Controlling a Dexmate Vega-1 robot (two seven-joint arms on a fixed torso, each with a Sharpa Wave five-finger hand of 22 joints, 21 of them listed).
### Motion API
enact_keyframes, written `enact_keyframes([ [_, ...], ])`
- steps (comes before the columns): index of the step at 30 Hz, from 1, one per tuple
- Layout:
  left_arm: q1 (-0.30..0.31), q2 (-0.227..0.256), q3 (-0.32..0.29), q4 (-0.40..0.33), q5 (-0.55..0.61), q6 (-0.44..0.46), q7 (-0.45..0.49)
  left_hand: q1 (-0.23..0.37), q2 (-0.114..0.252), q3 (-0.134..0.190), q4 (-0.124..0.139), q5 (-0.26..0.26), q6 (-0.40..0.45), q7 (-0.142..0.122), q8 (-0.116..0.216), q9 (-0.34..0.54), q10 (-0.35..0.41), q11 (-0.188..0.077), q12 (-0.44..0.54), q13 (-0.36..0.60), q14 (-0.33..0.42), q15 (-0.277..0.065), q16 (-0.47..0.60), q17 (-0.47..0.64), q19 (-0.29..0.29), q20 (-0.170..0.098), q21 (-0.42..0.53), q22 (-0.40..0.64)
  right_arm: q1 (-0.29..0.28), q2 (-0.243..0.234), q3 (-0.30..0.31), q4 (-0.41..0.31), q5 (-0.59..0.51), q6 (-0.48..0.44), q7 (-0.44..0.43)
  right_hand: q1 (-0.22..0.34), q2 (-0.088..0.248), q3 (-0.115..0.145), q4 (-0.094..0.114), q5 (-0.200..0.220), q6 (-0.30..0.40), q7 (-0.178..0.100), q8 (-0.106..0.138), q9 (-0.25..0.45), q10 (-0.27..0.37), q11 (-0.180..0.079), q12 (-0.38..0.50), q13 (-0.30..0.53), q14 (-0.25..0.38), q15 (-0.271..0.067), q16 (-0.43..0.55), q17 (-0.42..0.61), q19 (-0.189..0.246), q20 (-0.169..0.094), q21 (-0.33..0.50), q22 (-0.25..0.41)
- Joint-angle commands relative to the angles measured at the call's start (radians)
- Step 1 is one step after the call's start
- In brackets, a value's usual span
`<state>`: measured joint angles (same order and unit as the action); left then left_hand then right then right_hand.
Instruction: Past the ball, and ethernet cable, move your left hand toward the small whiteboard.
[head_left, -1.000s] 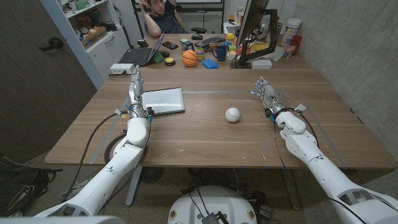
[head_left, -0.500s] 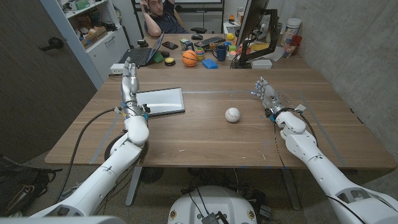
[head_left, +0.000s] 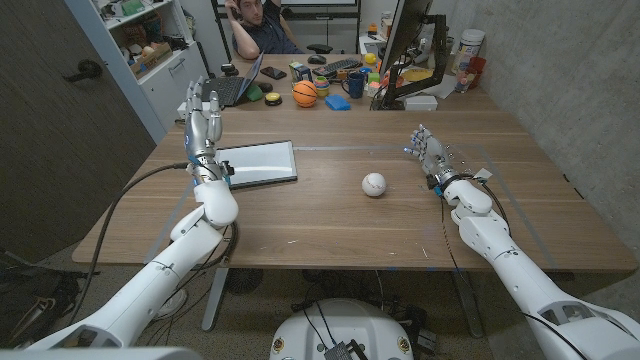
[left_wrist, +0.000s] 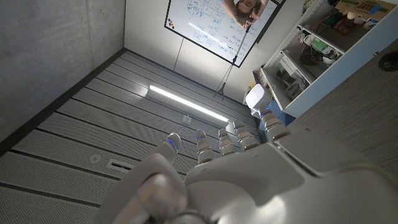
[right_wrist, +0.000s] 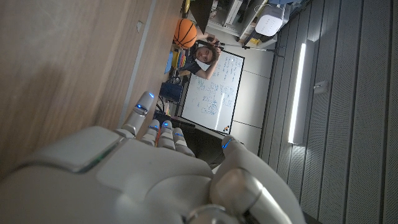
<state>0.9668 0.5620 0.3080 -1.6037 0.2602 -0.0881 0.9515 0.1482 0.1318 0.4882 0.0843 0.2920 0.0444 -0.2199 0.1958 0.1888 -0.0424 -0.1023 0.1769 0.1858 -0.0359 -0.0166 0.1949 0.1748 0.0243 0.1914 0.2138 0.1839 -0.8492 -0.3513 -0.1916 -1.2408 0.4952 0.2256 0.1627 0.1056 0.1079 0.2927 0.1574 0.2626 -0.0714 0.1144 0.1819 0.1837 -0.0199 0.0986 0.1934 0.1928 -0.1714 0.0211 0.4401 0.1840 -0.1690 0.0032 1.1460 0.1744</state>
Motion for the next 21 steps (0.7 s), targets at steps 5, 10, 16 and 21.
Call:
enact_keyframes([
  [5,-0.039,0.090,0.050,-0.047,0.159,0.256,0.013,0.015,0.044,0.026,0.018,-0.011,-0.030,-0.003,-0.010,0.003,-0.003,-0.003,0.007,0.004,-0.026,-0.021,-0.001,0.006,0.009,-0.064,0.000,0.003,-0.013,0.004,0.011,-0.001,0.003,0.008,0.007,-0.014,-0.002,-0.007,-0.002,0.006,0.008,0.015,0.008,0.005,0.004,0.010,0.007,0.002,-0.047,0.002,0.000,0.003,-0.155,-0.005,-0.006,0.005],
  [10,-0.050,0.122,0.070,-0.054,0.185,0.306,-0.010,0.018,0.048,0.039,0.026,-0.015,-0.033,-0.003,-0.008,0.004,-0.003,-0.007,0.009,0.003,-0.016,-0.035,0.004,0.004,0.014,-0.107,0.000,0.004,-0.017,0.003,0.014,-0.004,0.001,0.011,0.005,-0.015,-0.004,-0.008,-0.001,0.005,0.008,0.015,0.008,0.005,0.005,0.009,0.008,0.002,-0.047,0.002,-0.001,0.003,-0.154,-0.005,-0.007,0.005],
  [16,-0.071,0.155,0.095,-0.059,0.217,0.360,-0.044,0.024,0.044,0.061,0.032,-0.027,-0.020,-0.002,0.001,0.005,0.021,-0.005,0.016,0.004,0.006,-0.054,0.010,0.001,0.028,-0.213,0.001,0.004,-0.022,0.002,0.015,-0.012,0.002,0.008,0.005,-0.019,-0.007,-0.012,0.000,0.005,0.010,0.017,0.008,0.005,0.007,0.014,0.008,0.002,-0.043,0.004,0.000,0.004,-0.153,-0.005,-0.009,0.005],
  [21,-0.086,0.174,0.112,-0.064,0.226,0.400,-0.085,0.025,0.037,0.063,0.033,-0.031,-0.015,-0.002,0.002,0.005,0.020,-0.010,0.015,0.004,0.005,-0.057,0.008,0.001,0.017,-0.212,-0.004,0.003,-0.027,0.001,0.017,-0.017,-0.001,0.012,0.002,-0.023,-0.008,-0.015,0.001,0.005,0.013,0.017,0.009,0.005,0.008,0.014,0.008,0.002,-0.040,0.005,0.001,0.004,-0.152,-0.005,-0.011,0.005],
])
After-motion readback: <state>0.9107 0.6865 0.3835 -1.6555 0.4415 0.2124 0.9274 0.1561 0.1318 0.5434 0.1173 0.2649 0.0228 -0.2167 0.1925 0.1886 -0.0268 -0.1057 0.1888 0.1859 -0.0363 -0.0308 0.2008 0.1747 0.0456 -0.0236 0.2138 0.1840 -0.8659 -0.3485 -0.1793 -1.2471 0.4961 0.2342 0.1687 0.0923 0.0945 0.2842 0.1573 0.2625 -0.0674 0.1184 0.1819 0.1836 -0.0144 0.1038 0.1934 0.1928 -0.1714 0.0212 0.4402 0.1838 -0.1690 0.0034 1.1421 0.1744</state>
